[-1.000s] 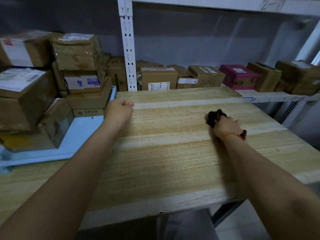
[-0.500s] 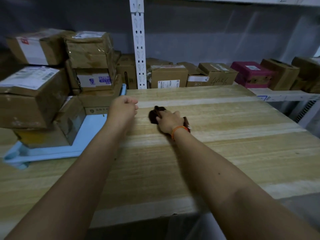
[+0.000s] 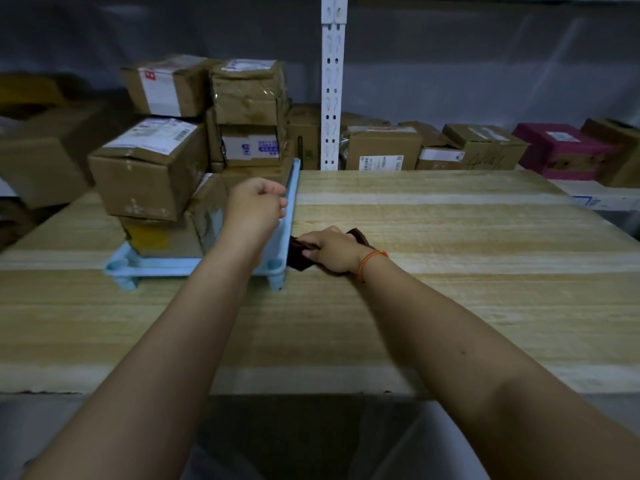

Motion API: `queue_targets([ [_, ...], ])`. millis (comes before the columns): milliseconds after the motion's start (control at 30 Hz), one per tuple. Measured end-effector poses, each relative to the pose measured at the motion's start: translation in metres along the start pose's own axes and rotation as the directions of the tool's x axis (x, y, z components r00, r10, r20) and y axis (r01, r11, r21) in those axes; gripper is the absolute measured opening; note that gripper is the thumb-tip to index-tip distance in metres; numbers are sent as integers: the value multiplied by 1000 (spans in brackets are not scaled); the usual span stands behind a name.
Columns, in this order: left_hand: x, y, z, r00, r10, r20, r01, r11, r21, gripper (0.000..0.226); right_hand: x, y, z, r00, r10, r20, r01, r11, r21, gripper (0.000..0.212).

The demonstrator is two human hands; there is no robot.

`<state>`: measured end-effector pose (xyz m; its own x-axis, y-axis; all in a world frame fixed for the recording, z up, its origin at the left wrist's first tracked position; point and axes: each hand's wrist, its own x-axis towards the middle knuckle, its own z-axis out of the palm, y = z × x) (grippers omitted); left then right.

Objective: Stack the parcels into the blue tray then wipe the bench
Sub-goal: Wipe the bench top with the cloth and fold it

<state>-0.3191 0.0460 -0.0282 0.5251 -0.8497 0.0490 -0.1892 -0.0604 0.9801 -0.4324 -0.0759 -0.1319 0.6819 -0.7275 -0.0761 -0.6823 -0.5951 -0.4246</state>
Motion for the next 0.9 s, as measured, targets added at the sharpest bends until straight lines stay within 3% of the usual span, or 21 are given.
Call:
queue_targets([
  [367, -31, -9, 14, 999, -38, 23, 39, 999, -13, 22, -85, -12, 20, 999, -1, 38, -1, 998, 62, 35],
  [500, -35, -10, 5, 999, -47, -6, 47, 997, -56, 25, -112, -47, 30, 999, 30, -29, -30, 1000, 5, 31],
  [733, -34, -24, -39, 991, -56, -118, 37, 987, -153, 27, -116, -132, 73, 939, 237, -248, -249, 968, -18, 32],
  [900, -30, -32, -58, 979, -86, -182, 55, 983, -173, 26, -111, -170, 91, 959, 144, -242, -163, 985, -59, 37],
])
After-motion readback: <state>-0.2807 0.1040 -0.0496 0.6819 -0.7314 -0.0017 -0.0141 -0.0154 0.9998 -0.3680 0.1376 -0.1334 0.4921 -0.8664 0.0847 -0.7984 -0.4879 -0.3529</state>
